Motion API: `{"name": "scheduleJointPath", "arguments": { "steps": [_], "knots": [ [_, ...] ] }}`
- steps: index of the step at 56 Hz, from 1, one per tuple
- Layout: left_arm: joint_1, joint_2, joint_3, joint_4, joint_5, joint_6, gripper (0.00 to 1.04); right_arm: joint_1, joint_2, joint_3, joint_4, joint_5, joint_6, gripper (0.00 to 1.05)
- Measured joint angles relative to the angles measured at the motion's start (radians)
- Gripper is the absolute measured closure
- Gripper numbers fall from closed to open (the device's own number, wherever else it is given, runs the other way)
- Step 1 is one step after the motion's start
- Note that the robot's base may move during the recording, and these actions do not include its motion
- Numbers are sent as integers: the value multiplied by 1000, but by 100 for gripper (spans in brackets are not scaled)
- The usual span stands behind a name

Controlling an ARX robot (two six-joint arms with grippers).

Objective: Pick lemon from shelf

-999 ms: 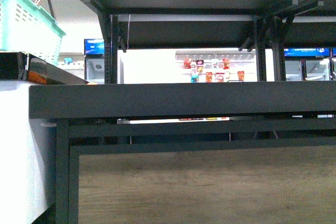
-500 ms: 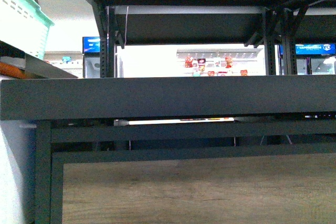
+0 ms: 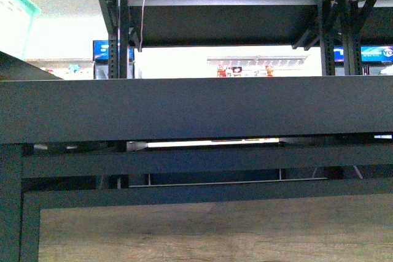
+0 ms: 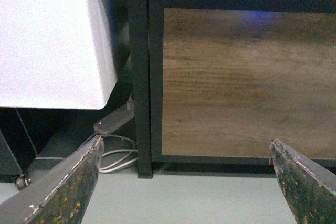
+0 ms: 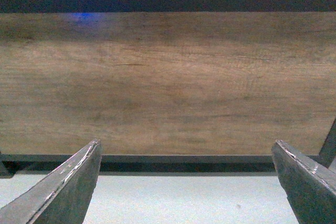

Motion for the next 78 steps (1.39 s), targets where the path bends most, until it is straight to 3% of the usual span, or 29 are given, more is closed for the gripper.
{"name": "scheduleJointPath", "arguments": {
  "steps": [78],
  "knots": [
    [0,1,0,0,1,0,8,0,0,0,0,1,0,7]
  ]
}}
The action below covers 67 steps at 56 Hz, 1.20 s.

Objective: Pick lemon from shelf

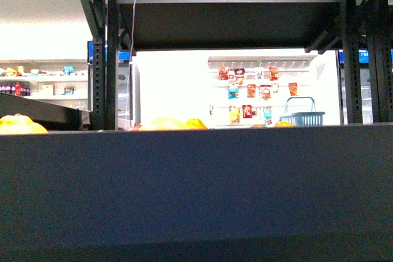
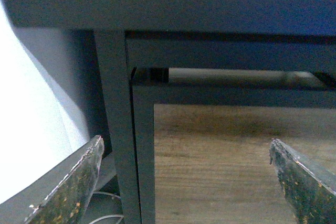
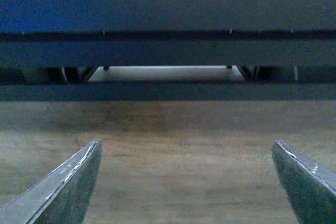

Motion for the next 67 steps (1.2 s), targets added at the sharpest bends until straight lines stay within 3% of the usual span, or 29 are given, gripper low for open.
{"name": "scheduleJointPath", "arguments": {
  "steps": [67],
  "knots": [
    [0,0,0,0,0,0,8,0,0,0,0,0,0,7]
  ]
}}
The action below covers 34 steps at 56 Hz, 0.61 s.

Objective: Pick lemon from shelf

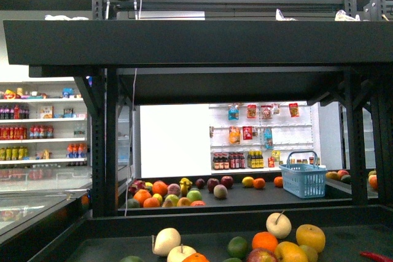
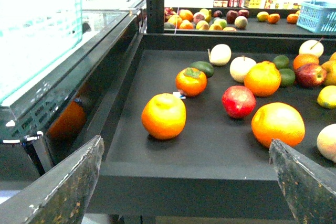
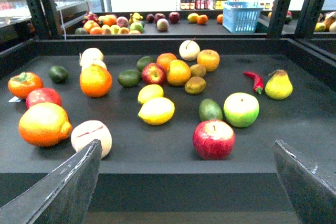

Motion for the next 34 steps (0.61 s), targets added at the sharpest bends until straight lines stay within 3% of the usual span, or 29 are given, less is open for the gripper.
{"name": "scheduleJointPath", "arguments": {
  "steps": [34],
  "knots": [
    [0,0,0,0,0,0,8,0,0,0,0,0,0,7]
  ]
}}
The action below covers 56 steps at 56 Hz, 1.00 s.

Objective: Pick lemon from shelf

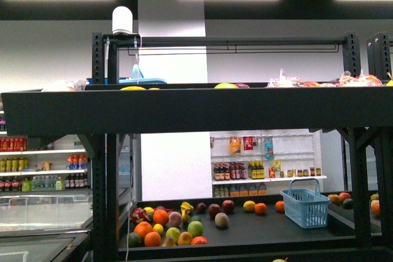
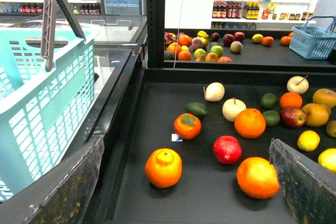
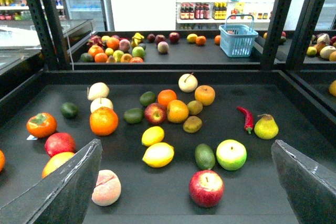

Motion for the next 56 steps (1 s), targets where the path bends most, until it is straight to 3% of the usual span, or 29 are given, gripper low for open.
{"name": "scheduleJointPath", "arguments": {
  "steps": [11,18,28,35,44,56],
  "knots": [
    [0,1,0,-2,4,-9,8,0,0,0,0,0,0,7],
    [52,94,32,-87,154,-282,8,0,0,0,0,0,0,7],
    [374,470,251,93,514,-600,8,0,0,0,0,0,0,7],
    [563,763,458,159,658,-787,8,0,0,0,0,0,0,7],
    [675,1082,719,175,724,-934,8,0,0,0,0,0,0,7],
    [697,1381,969,142,732,-1022,8,0,0,0,0,0,0,7]
  ]
}}
